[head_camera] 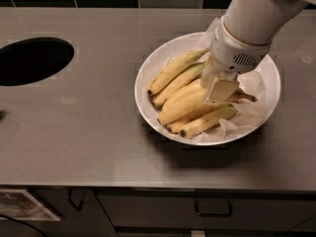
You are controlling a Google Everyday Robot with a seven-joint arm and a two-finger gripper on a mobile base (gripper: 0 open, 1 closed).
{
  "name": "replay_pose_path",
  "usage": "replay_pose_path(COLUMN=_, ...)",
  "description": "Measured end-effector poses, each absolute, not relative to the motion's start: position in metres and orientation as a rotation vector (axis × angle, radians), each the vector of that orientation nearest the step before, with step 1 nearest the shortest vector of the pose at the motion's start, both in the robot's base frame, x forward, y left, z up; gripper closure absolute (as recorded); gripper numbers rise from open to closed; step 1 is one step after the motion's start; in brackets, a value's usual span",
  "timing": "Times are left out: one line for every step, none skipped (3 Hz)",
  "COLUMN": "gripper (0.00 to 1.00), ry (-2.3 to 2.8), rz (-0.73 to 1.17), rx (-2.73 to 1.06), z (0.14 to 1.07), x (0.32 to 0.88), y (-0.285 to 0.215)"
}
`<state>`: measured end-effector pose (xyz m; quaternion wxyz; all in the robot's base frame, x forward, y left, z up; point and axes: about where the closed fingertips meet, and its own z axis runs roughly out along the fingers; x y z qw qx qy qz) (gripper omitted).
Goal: Pick banana from white bowl
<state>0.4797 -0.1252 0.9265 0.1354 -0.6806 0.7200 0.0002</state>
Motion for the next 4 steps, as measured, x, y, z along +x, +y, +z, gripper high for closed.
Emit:
replay_pose_path(gripper=1.00, ry=2.026, rz=-0.008, rx=-1.910, z=0.950, x=0.477, y=-0.135)
replay_pose_path(gripper=1.00, ry=1.960, rz=-0.010, rx=-1.858, z=0.971, x=0.475, y=-0.145)
replay_pose_path(gripper=1.00, ry=1.856, rz=-0.004, rx=-1.825, z=0.995, x=0.469, y=-0.149)
replay_pose_path(gripper=1.00, ry=1.740, rz=-0.018, rx=-1.819, z=1.019, x=0.457, y=-0.139)
